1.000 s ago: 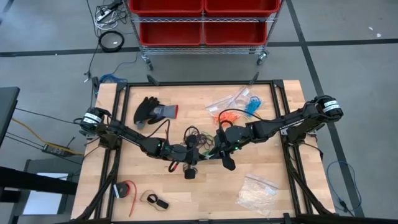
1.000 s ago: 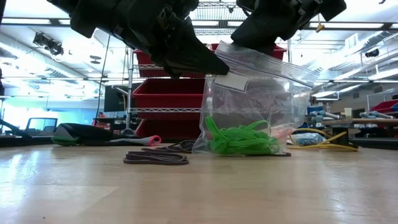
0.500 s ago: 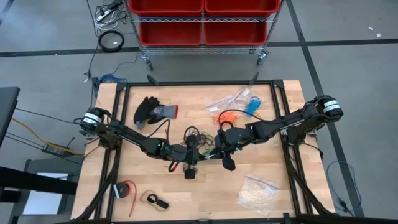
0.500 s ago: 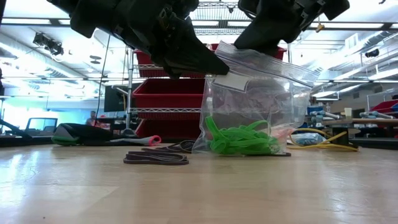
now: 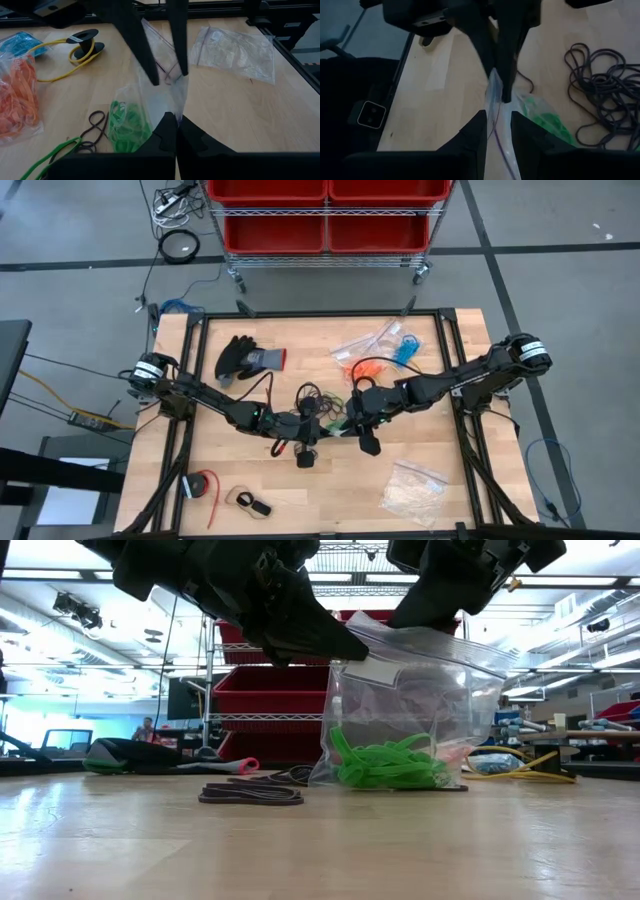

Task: Sort rubber bands
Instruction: Open the transparent zip bag

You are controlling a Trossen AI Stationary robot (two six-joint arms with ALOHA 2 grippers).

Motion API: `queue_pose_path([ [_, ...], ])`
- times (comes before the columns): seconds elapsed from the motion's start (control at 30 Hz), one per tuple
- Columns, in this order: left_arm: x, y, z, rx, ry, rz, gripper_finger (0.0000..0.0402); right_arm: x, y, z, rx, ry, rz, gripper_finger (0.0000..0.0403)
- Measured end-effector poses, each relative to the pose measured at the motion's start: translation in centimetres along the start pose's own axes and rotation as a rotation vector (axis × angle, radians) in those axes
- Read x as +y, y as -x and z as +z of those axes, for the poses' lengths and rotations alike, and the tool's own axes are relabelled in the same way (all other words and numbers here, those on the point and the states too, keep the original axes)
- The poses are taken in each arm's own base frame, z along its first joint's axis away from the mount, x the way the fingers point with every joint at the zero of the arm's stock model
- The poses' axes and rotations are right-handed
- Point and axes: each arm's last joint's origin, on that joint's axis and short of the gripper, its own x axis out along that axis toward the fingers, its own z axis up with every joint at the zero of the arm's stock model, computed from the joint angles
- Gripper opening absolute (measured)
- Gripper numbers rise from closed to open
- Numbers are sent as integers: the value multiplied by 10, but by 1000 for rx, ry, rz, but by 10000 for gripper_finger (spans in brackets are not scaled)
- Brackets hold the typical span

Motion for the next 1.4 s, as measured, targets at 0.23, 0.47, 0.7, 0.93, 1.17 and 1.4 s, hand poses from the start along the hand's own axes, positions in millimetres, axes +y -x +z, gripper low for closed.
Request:
queue_pose_path([
  [0.23, 0, 0, 0, -3, 1, 0, 1, 3, 0, 0, -6, 7, 10, 77],
  [0.47, 1, 0, 5, -52, 15, -2, 1, 3, 0, 5, -55, 17, 5, 77],
  [0.7, 5, -1, 7, -60, 23, 10, 1, 3, 0, 7, -75, 28, 9, 77],
  [0.93, 5, -1, 6, -59, 23, 9, 2, 1, 0, 0, -9, 31, -13, 77],
  [1.17, 5, -1, 6, -58, 23, 9, 2, 0, 0, -4, 35, 28, -26, 77],
  [1.4, 5, -1, 5, -50, 24, 10, 2, 0, 0, -3, 20, 29, -32, 77],
])
